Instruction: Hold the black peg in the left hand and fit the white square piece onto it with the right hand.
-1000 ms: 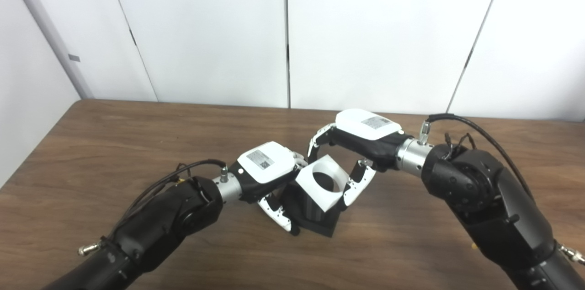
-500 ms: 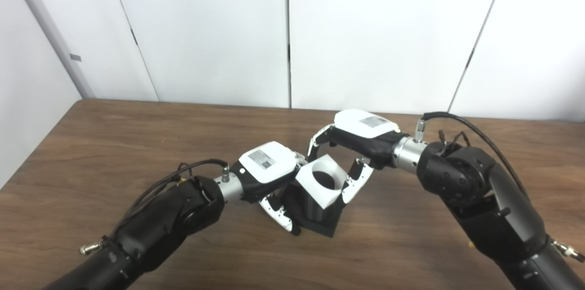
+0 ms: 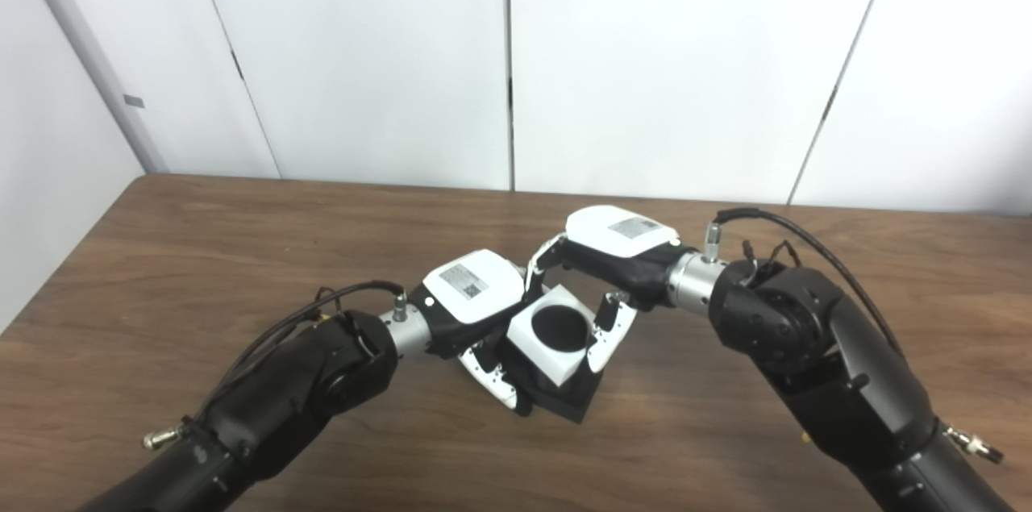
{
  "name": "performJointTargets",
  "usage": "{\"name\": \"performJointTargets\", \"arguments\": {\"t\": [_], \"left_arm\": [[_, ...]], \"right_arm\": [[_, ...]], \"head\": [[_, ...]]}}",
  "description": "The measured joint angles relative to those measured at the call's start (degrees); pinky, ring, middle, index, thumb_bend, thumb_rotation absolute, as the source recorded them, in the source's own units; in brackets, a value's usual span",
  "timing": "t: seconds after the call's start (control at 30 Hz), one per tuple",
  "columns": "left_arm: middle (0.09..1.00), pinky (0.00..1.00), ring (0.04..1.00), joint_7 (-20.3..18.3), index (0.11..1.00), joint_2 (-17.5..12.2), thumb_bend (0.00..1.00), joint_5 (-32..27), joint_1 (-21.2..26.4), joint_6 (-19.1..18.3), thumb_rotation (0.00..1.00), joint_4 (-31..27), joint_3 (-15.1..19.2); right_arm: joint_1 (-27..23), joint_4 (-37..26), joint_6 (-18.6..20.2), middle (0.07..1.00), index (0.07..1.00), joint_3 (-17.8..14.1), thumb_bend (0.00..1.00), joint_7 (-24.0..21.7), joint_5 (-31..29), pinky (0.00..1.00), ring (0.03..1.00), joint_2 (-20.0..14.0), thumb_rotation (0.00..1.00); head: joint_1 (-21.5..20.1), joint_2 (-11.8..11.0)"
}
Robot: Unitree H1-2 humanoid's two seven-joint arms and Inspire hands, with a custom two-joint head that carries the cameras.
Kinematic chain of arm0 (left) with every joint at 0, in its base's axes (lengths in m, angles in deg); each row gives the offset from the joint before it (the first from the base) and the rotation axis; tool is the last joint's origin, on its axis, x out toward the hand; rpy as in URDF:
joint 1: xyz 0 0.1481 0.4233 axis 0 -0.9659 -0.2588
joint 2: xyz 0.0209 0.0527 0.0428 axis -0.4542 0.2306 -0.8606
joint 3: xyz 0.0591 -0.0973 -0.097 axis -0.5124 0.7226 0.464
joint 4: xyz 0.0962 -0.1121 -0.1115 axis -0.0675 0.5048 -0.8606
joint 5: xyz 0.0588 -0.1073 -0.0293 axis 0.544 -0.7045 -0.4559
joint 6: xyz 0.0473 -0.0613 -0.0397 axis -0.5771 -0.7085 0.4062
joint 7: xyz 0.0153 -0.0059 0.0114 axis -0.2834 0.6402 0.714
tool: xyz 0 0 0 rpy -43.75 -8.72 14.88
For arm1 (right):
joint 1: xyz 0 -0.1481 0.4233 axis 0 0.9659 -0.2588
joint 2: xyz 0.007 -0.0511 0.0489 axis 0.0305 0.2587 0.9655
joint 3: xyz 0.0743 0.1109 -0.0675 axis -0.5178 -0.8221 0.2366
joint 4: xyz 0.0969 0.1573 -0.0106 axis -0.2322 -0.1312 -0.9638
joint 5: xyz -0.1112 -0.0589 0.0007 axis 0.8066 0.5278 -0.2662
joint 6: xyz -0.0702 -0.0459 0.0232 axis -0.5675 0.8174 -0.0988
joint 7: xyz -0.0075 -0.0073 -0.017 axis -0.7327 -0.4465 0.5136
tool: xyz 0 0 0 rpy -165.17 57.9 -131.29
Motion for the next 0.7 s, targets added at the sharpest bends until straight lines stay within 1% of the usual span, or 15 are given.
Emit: {"name": "performJointTargets", "arguments": {"t": [0.1, 0.2, 0.23, 0.27, 0.3, 0.33, 0.4, 0.53, 0.67, 0.7], "left_arm": [[0.823, 0.82, 0.861, 0.0, 0.489, 0.0, 0.52, 0.0, 0.0, -0.1, 0.08, 0.0, 0.0], [0.82, 0.82, 0.856, 0.0, 0.489, 0.0, 0.52, 0.0, 0.0, -0.1, 0.08, 0.0, 0.0], [0.82, 0.81, 0.853, 0.0, 0.489, 0.0, 0.52, 0.0, 0.0, -0.1, 0.08, 0.0, 0.0], [0.821, 0.81, 0.85, 0.0, 0.489, 0.0, 0.52, 0.0, 0.0, -0.1, 0.08, 0.0, 0.0], [0.819, 0.81, 0.841, 0.0, 0.49, 0.0, 0.52, 0.0, 0.0, -0.1, 0.08, 0.0, 0.0], [0.819, 0.82, 0.839, 0.0, 0.49, 0.0, 0.52, 0.0, 0.0, -0.1, 0.08, 0.0, 0.0], [0.819, 0.82, 0.836, 0.0, 0.49, 0.0, 0.52, 0.1, 0.0, -0.1, 0.08, -0.1, 0.0], [0.824, 0.82, 0.832, 0.0, 0.49, 0.0, 0.52, 0.2, 0.0, -0.1, 0.08, -0.1, 0.0], [0.824, 0.82, 0.831, 0.0, 0.489, 0.0, 0.52, 0.2, -0.1, -0.1, 0.08, -0.1, 0.1], [0.824, 0.82, 0.832, 0.0, 0.488, 0.0, 0.52, 0.2, -0.1, -0.1, 0.08, -0.1, 0.1]], "right_arm": [[0.0, 0.0, 0.0, 0.751, 0.481, 0.3, 0.52, -0.2, 0.4, 0.73, 0.828, 0.0, 0.14], [-0.7, -0.1, 0.7, 0.761, 0.491, 0.3, 0.52, -2.1, 0.4, 0.73, 0.828, 0.0, 0.16], [-1.0, -0.1, 1.1, 0.766, 0.562, 0.3, 0.68, -2.9, 0.3, 0.72, 0.828, 0.0, 0.25], [-1.2, -0.2, 1.3, 0.774, 0.629, 0.3, 0.81, -3.4, 0.3, 0.72, 0.829, 0.0, 0.33], [-1.3, -0.2, 1.4, 0.779, 0.678, 0.3, 0.88, -3.9, 0.3, 0.72, 0.828, 0.0, 0.37], [-1.4, -0.3, 1.5, 0.781, 0.699, 0.3, 0.91, -4.3, 0.4, 0.72, 0.828, -0.1, 0.38], [-1.4, -0.6, 1.9, 0.785, 0.722, 0.3, 0.93, -4.8, 0.1, 0.72, 0.829, -0.2, 0.39], [-1.3, -0.8, 2.5, 0.792, 0.733, 0.2, 0.95, -5.1, 0.0, 0.7, 0.823, -0.2, 0.38], [-1.3, -0.9, 2.9, 0.884, 0.747, 0.2, 0.95, -5.2, 0.0, 0.7, 0.838, -0.3, 0.35], [-1.3, -0.9, 3.0, 0.895, 0.748, 0.2, 0.95, -5.2, 0.0, 0.7, 0.837, -0.3, 0.35]], "head": [[0.0, 0.1], [0.0, 0.2], [0.0, 0.2], [-0.1, 0.3], [-0.3, 0.3], [-0.3, 0.2], [-0.3, 0.2], [-0.4, 0.3], [-0.4, 0.3], [-0.4, 0.3]]}}
